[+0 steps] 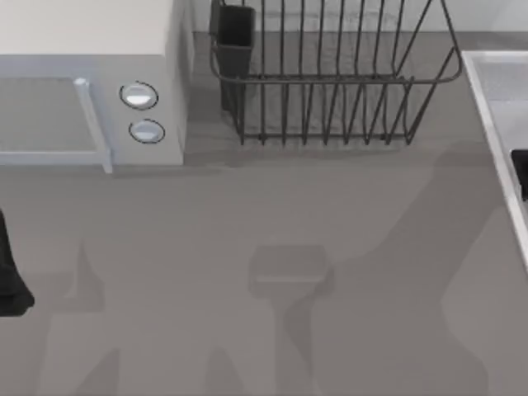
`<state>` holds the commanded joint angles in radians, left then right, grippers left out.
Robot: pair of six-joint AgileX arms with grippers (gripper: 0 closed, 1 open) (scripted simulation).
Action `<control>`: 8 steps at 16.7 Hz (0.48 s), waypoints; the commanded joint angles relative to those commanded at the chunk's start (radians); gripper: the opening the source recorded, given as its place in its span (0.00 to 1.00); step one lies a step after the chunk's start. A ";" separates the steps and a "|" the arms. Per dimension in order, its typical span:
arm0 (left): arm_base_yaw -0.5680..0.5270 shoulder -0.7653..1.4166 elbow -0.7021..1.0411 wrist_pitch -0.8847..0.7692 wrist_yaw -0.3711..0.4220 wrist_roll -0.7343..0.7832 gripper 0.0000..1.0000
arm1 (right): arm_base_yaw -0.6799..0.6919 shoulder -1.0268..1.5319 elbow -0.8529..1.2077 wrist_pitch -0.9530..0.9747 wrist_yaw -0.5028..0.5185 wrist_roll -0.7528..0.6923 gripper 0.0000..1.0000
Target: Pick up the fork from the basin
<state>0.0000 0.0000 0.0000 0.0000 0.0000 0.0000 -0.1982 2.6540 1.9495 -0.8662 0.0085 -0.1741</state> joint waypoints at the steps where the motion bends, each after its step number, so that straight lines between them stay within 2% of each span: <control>1: 0.000 0.000 0.000 0.000 0.000 0.000 1.00 | 0.000 0.000 0.000 0.000 0.000 0.000 0.92; 8: 0.000 0.000 0.000 0.000 0.000 0.000 1.00 | 0.000 0.000 0.000 0.000 0.000 0.000 0.40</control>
<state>0.0000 0.0000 0.0000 0.0000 0.0000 0.0000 -0.1982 2.6540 1.9495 -0.8662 0.0085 -0.1741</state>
